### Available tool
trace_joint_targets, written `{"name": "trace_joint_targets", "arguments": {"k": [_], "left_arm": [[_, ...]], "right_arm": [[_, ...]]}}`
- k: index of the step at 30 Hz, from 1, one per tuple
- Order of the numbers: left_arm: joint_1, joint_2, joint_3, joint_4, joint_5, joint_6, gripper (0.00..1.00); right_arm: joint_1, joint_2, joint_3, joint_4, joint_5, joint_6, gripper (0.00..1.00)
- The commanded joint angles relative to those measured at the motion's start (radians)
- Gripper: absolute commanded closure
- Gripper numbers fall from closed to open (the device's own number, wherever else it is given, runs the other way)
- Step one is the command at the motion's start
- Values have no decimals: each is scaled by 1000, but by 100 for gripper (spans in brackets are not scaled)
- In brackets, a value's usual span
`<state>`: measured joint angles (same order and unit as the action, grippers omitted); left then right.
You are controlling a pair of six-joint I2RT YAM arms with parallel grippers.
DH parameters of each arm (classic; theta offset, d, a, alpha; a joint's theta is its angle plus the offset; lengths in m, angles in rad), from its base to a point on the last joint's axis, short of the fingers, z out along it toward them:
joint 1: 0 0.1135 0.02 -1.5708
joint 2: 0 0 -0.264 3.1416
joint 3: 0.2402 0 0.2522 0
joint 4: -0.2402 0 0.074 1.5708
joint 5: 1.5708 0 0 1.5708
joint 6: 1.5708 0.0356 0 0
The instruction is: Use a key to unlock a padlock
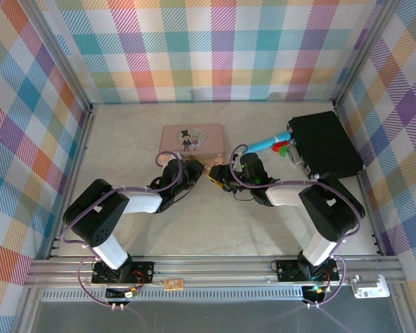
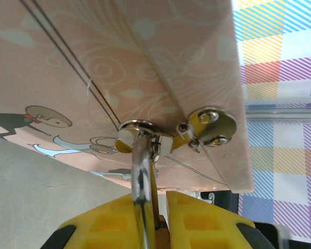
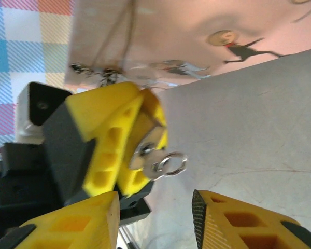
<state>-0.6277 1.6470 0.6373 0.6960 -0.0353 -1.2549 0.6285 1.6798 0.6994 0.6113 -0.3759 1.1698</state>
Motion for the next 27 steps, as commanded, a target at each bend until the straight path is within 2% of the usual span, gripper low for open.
{"name": "trace_joint_targets", "arguments": {"k": [1, 7, 14, 19, 27], "left_arm": [[-9, -26, -17, 110, 6, -21, 100], [-10, -31, -27, 120, 9, -25, 100], [-10, -15, -34, 150, 17, -38, 100], [-10, 6, -39, 190, 20, -59, 100], [-10, 13, -56, 226, -3, -61, 100]], "right_arm": [[5, 45, 12, 69, 18, 22, 59], [5, 106, 46, 163, -6, 66, 65], [12, 144, 27, 304, 5, 151, 68], [26, 191, 22, 398, 1, 220, 78], [34, 203, -7, 461, 15, 345, 82]]}}
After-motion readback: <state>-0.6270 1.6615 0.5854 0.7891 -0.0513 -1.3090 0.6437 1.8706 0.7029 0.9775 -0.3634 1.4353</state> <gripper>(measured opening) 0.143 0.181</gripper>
